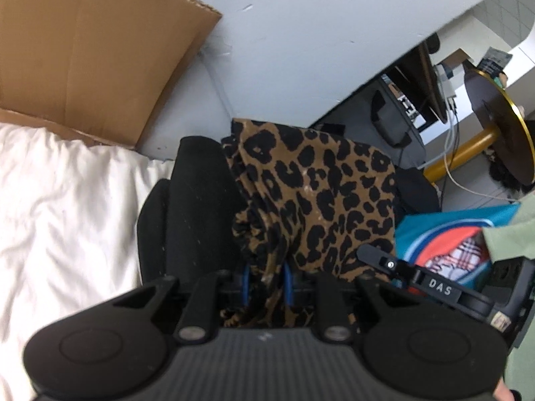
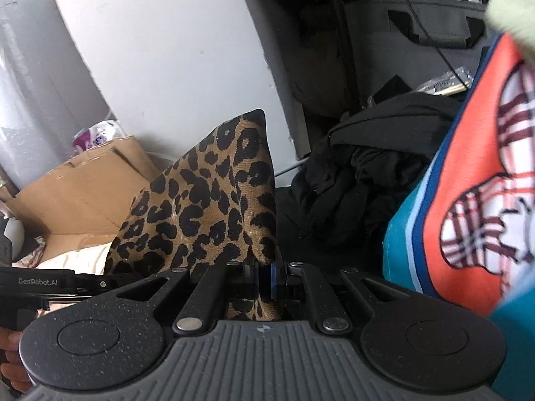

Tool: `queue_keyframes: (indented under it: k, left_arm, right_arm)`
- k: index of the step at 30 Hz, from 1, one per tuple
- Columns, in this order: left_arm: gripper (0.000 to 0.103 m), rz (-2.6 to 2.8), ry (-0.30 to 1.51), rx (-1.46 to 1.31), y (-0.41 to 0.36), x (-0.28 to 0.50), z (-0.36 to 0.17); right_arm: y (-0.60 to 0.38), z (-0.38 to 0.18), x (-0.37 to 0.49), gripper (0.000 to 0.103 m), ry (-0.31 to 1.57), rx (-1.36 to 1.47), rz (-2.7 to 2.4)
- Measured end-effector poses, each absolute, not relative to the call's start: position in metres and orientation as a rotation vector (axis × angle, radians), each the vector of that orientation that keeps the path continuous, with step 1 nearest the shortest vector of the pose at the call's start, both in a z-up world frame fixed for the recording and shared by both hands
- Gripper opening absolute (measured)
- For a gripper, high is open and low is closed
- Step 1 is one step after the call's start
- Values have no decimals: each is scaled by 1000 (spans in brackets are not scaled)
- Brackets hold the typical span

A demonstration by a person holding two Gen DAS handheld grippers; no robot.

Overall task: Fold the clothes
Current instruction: 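Carry the lifted leopard-print garment with both grippers toward the dark clothes pile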

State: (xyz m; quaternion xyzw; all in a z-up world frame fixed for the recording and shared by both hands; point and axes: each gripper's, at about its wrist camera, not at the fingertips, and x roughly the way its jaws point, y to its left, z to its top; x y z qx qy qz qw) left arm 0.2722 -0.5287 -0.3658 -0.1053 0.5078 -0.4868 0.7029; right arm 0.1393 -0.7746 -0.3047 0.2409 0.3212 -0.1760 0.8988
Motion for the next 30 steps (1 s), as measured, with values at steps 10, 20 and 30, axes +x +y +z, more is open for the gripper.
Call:
queue_keyframes:
  k: [10, 20, 30]
  left_arm:
    - [20, -1031, 1151, -239, -540, 292, -376]
    - [20, -1006, 1170, -212, -555, 311, -386]
    - [26, -920, 1223, -104, -567, 318, -397]
  right_arm:
    - [-790, -324, 176, 5, 704, 515, -366]
    - [-802, -343, 195, 5, 722, 526, -387]
    - [-796, -346, 204, 14, 737, 377, -467]
